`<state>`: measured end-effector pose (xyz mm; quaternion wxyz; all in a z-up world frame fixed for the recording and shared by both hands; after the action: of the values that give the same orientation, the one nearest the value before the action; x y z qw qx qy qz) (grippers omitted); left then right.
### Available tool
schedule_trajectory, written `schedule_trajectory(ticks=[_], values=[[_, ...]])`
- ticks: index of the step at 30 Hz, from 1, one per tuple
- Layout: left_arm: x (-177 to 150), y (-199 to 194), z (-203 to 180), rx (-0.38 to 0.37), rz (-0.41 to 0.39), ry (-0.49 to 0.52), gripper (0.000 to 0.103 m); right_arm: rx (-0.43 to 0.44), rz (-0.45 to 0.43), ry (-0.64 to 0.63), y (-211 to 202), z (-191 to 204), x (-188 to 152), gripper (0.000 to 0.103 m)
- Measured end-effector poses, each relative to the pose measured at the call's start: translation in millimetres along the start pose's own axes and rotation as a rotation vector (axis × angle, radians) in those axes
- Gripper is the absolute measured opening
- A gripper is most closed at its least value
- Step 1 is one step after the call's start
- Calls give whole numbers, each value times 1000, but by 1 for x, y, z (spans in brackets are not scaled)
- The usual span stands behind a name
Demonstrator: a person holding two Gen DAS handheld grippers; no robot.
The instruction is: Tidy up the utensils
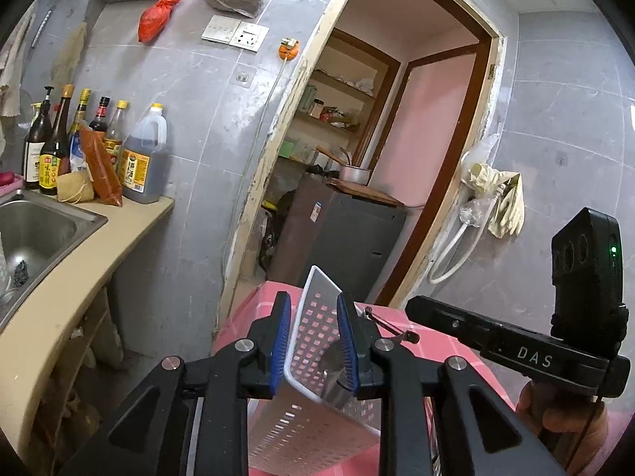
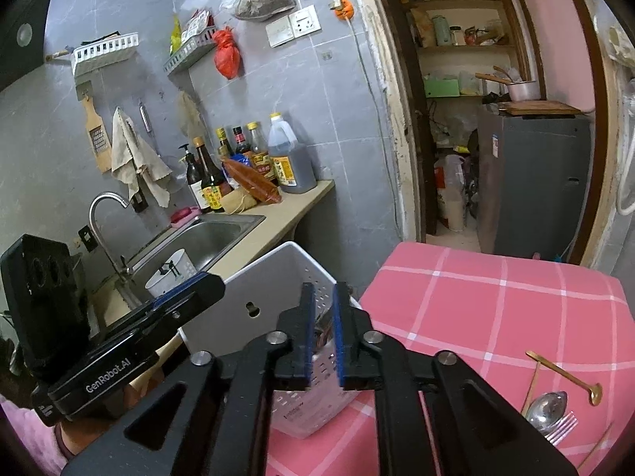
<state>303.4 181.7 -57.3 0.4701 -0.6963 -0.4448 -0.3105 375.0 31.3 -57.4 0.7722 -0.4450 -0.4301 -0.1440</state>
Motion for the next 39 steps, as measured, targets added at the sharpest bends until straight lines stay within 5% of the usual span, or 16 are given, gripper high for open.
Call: schedule_trajectory(ticks=[2, 6, 9, 13, 16, 18, 21, 28, 39], values=[[0, -3, -2, 1, -3, 1, 25, -7, -18, 13, -7, -1, 0, 31], [3, -9, -7, 8, -3, 4, 37, -59, -72, 23, -29, -6, -3, 35], [7, -15, -16, 16, -12, 16, 46, -114, -118, 37, -50, -13, -5, 47], [10, -24, -33, 41, -18, 59, 70, -191, -173, 46, -82, -25, -10, 67], [8, -35, -48, 68, -42, 98, 98, -261, -211, 57, -109, -37, -17, 86], [4, -42, -58, 79, -56, 116, 102, -296, -226, 65, -126, -44, -24, 93], [-1, -49, -72, 75, -67, 139, 103, -352, -245, 70, -149, -54, -37, 101], [-21, -59, -103, 60, -62, 207, 103, -453, -259, 76, -193, -71, -66, 102], [-66, -48, -137, 8, 44, 289, 103, -552, -176, 106, -218, -103, -110, 102]])
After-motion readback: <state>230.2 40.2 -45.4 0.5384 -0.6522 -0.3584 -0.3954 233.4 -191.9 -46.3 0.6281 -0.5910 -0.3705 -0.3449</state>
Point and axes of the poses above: each gripper's, at about its wrist camera, not at the fingertips, and y roughly the way its jaws point, z to its left, x to its top, the point moved 4 cm from there along y, roughly the way its jaws point, and after that the axes turned 5 degrees about z, right-handed, at the moved point
